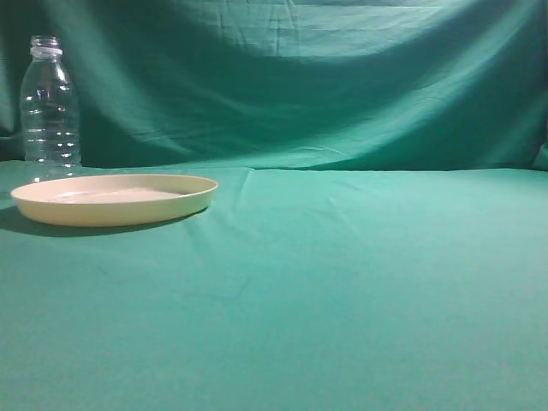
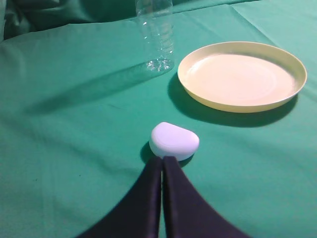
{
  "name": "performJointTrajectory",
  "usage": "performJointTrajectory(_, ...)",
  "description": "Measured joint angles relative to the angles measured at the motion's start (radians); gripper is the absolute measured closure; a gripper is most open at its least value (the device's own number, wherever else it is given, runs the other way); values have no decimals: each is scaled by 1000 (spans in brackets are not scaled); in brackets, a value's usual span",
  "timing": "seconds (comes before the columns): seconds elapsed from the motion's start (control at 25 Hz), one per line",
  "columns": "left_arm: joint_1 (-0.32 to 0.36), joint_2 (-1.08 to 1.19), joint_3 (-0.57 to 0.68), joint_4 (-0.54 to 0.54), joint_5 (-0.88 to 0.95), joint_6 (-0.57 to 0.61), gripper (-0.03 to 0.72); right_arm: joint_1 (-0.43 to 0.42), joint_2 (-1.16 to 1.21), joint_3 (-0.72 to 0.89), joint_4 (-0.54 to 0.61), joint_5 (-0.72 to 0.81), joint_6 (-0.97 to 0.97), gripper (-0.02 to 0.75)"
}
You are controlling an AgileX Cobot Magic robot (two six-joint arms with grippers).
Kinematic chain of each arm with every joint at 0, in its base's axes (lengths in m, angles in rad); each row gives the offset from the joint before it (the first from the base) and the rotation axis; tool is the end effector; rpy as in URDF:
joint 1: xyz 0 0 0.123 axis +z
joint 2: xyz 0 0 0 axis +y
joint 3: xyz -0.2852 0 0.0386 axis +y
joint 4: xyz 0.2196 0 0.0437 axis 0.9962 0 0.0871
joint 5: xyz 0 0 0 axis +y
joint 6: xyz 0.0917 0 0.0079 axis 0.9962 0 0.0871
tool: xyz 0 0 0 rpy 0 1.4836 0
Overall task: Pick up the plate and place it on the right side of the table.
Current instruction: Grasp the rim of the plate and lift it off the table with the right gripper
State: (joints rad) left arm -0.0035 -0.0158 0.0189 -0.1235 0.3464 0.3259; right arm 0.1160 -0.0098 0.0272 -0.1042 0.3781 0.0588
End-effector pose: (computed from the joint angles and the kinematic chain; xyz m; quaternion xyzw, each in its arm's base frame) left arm 0.0228 -0.0039 0.1764 0.0970 0.7867 0.0462 0.6079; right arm 0.0227 -0.0009 0.1708 -0.0508 0.8051 0.0075 0.5909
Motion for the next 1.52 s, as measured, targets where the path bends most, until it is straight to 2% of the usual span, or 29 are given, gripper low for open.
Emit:
performJointTrajectory(0.12, 0, 0, 0, 0, 0, 0, 688, 0, 0, 1, 43, -92, 8, 738)
performJointTrajectory(0.24, 0, 0, 0, 0, 0, 0, 688, 0, 0, 1, 149, -305, 48, 738)
performJointTrajectory(0.32, 0, 0, 0, 0, 0, 0, 688, 0, 0, 1, 177, -443, 57, 738)
performJointTrajectory(0.4, 0, 0, 0, 0, 0, 0, 688, 0, 0, -5, 179, -475, 78, 738)
performJointTrajectory(0.6, 0, 0, 0, 0, 0, 0, 688, 0, 101, -181, 177, -271, 89, 738)
performJointTrajectory(0.84, 0, 0, 0, 0, 0, 0, 688, 0, 434, -456, 212, 70, 91, 738)
performJointTrajectory(0.92, 0, 0, 0, 0, 0, 0, 688, 0, 525, -518, 240, 142, 70, 738)
performJointTrajectory(1.04, 0, 0, 0, 0, 0, 0, 688, 0, 651, -589, 319, 201, -90, 738)
performJointTrajectory(1.2, 0, 0, 0, 0, 0, 0, 688, 5, 818, -702, 533, 323, -366, 738)
performJointTrajectory(1.28, 0, 0, 0, 0, 0, 0, 688, 44, 906, -756, 575, 347, -410, 738)
performJointTrajectory(1.52, 0, 0, 0, 0, 0, 0, 688, 208, 1150, -914, 588, 347, -421, 738)
